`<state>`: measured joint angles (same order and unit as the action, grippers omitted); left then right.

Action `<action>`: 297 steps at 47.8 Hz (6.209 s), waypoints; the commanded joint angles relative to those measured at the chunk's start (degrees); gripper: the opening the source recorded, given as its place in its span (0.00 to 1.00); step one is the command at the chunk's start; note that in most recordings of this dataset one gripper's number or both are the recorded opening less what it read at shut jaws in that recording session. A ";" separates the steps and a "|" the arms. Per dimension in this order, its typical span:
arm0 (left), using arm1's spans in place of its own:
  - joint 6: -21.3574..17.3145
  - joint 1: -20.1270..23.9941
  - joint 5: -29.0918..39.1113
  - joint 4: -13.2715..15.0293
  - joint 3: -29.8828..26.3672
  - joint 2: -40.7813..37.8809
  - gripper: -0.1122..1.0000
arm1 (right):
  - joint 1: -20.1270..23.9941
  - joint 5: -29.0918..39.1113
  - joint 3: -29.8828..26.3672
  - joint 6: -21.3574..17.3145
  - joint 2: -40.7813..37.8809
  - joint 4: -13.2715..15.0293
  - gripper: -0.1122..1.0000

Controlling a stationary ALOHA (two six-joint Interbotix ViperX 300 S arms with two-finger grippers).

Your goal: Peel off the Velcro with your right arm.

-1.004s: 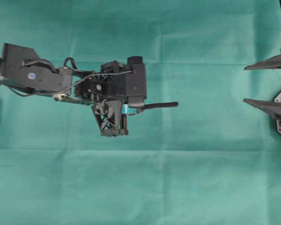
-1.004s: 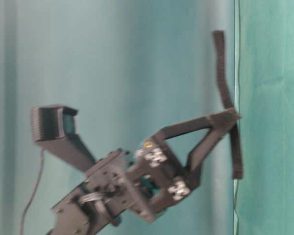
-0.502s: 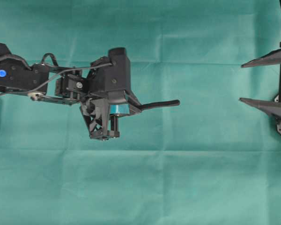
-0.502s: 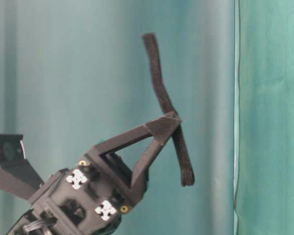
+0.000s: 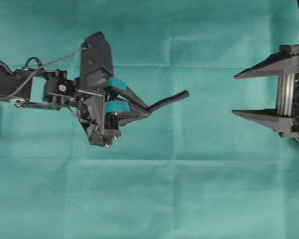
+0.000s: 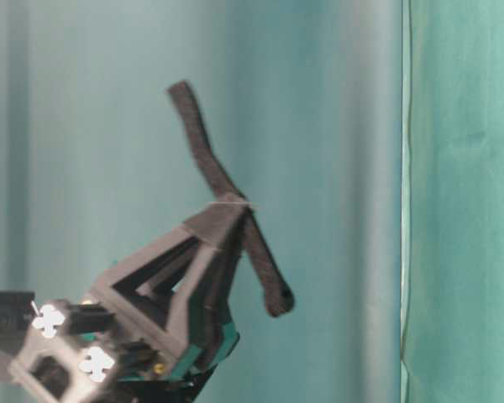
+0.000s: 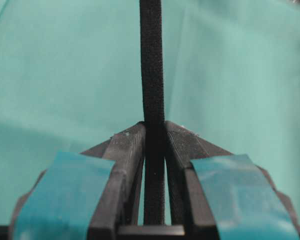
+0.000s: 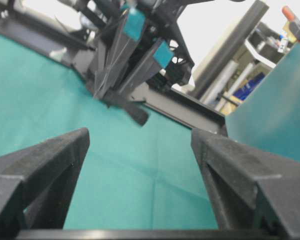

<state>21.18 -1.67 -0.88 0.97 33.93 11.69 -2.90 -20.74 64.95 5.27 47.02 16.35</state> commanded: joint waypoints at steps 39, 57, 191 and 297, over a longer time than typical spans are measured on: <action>10.99 -0.18 -14.94 0.35 5.10 3.60 0.19 | -3.52 -10.02 -7.29 11.60 -14.50 -0.18 0.58; 11.07 -0.18 -15.21 0.26 5.45 3.52 0.19 | -3.52 -13.97 -8.35 11.69 -18.19 0.00 0.58; 10.99 0.35 -15.56 0.26 6.24 3.52 0.19 | -5.19 -18.81 -9.32 13.18 -23.29 0.09 0.16; 11.07 0.97 -15.56 0.26 6.77 3.16 0.19 | -5.80 -20.13 -10.99 13.54 -25.22 0.09 0.16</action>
<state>32.26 -0.79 -15.82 1.23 41.13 13.97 -8.70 -40.25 55.46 18.72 21.62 16.35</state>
